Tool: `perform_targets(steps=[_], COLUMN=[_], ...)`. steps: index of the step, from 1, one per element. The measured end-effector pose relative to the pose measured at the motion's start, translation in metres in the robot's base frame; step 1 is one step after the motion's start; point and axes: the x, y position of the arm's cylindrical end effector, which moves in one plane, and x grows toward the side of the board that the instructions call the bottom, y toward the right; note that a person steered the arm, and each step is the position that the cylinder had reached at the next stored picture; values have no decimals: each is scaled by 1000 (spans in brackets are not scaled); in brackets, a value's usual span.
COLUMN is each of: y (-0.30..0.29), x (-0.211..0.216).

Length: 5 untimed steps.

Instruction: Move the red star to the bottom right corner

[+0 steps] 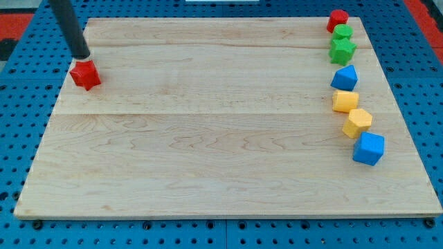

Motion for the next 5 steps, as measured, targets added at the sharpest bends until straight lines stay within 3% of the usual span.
perform_targets(steps=[1, 5], y=[17, 268], x=[46, 209])
